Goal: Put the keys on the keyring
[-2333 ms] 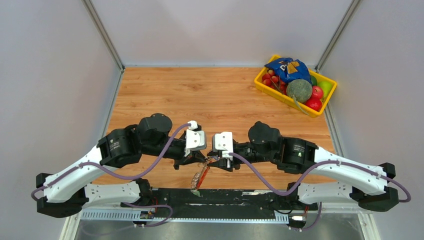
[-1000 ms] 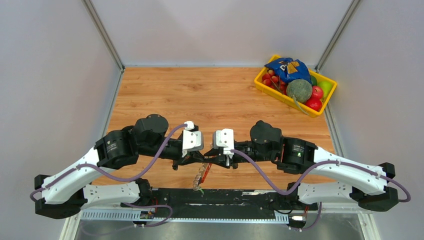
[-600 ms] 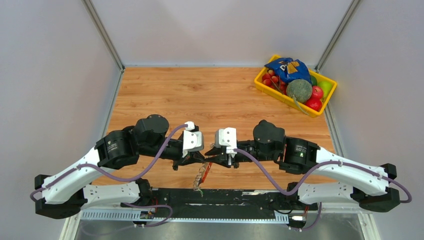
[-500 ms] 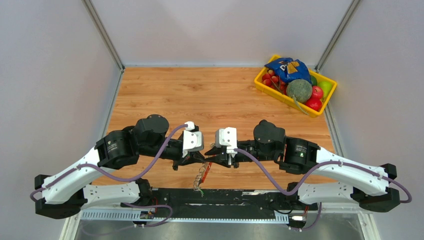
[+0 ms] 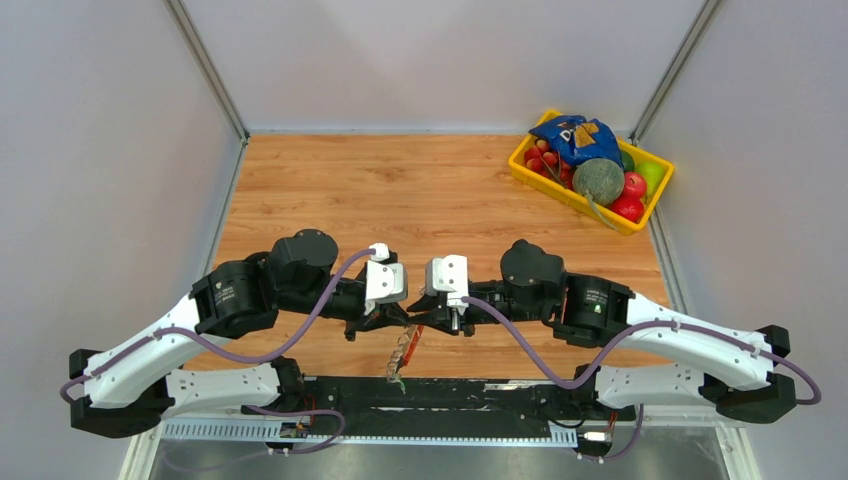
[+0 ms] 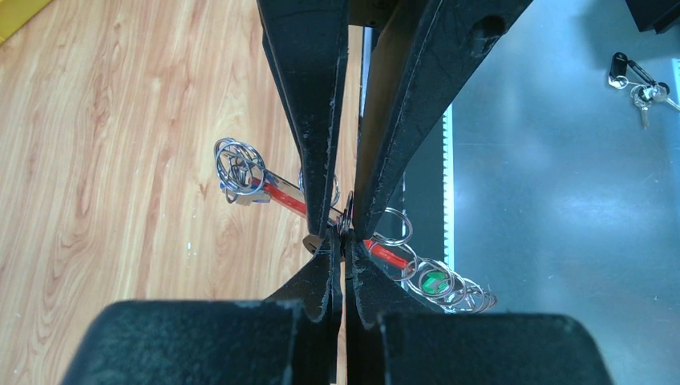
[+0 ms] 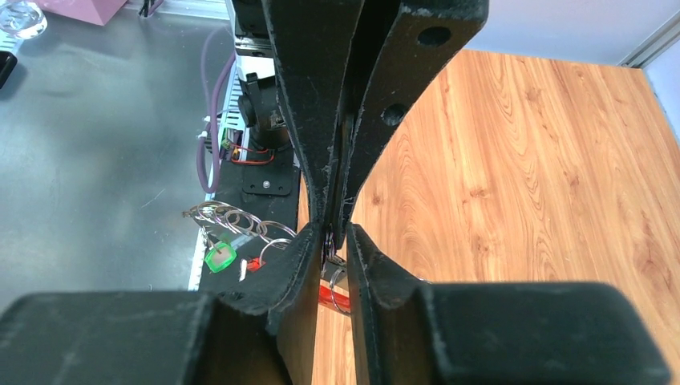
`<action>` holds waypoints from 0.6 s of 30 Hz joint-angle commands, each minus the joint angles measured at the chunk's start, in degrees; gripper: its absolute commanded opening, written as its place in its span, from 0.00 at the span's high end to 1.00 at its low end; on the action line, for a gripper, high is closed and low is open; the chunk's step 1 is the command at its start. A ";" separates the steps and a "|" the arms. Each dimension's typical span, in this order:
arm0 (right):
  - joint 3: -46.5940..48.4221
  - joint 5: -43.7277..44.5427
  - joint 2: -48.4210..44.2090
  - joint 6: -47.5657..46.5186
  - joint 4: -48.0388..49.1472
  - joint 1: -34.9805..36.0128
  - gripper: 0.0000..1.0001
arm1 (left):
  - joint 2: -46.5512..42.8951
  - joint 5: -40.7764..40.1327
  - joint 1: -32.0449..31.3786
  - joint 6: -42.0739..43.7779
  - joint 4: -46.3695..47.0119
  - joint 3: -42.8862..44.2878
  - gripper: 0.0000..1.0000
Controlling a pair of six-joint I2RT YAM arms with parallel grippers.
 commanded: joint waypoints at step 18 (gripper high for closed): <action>-0.95 -0.22 -2.05 2.42 4.69 1.01 1.00 | -4.45 -1.29 -0.25 0.26 8.14 -2.12 0.92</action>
